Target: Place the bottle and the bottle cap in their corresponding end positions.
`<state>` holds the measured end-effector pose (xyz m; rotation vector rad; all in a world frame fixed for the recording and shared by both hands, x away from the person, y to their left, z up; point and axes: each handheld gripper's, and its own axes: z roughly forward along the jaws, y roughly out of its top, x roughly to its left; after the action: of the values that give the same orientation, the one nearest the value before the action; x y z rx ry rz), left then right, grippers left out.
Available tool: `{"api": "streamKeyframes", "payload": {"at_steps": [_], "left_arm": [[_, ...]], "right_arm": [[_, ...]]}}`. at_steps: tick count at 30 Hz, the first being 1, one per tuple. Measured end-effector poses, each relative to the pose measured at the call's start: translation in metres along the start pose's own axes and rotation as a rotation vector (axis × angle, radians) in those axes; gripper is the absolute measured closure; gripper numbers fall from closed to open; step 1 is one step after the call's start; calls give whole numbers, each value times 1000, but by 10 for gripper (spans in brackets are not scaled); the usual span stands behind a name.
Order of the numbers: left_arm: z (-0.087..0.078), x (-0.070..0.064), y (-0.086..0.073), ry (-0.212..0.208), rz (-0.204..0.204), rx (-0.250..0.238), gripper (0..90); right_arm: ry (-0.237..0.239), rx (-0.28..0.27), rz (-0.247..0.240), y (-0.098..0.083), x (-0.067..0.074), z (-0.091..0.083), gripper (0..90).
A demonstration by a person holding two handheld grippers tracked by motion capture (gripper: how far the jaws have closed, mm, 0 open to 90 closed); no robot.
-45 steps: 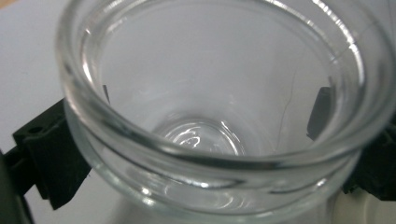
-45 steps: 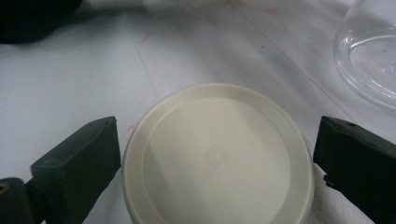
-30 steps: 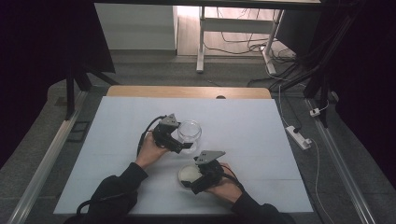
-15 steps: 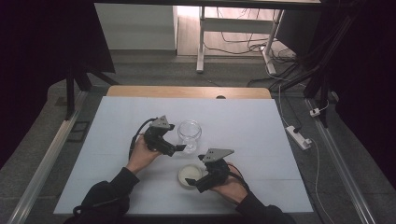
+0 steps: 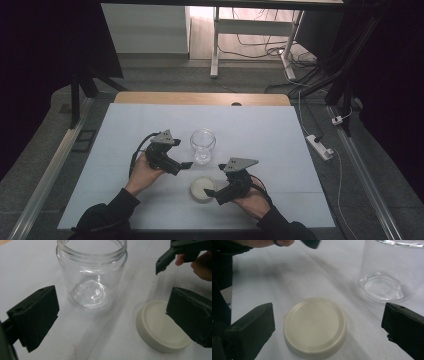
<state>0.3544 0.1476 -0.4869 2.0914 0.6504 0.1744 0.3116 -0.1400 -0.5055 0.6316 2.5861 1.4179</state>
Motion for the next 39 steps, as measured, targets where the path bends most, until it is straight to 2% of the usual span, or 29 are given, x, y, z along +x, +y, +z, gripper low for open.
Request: {"api": "streamKeyframes", "payload": {"at_steps": [10, 15, 22, 33, 39], "left_arm": [[-22, -12, -14, 8, -15, -12, 0], [-35, -19, -25, -3, -38, -33, 0], [-50, -29, -35, 4, -54, -54, 0], [-72, -39, -52, 34, -77, -75, 0], [-85, -44, -63, 67, -93, -88, 0]], "right_arm": [[-18, -16, 12, 0, -1, -10, 0], [-21, -20, 18, 0, -2, -15, 0], [-36, -29, 23, -1, -1, -24, 0], [-76, -41, 38, -8, -1, -44, 0], [-109, -56, 58, -14, -4, -58, 0]]}}
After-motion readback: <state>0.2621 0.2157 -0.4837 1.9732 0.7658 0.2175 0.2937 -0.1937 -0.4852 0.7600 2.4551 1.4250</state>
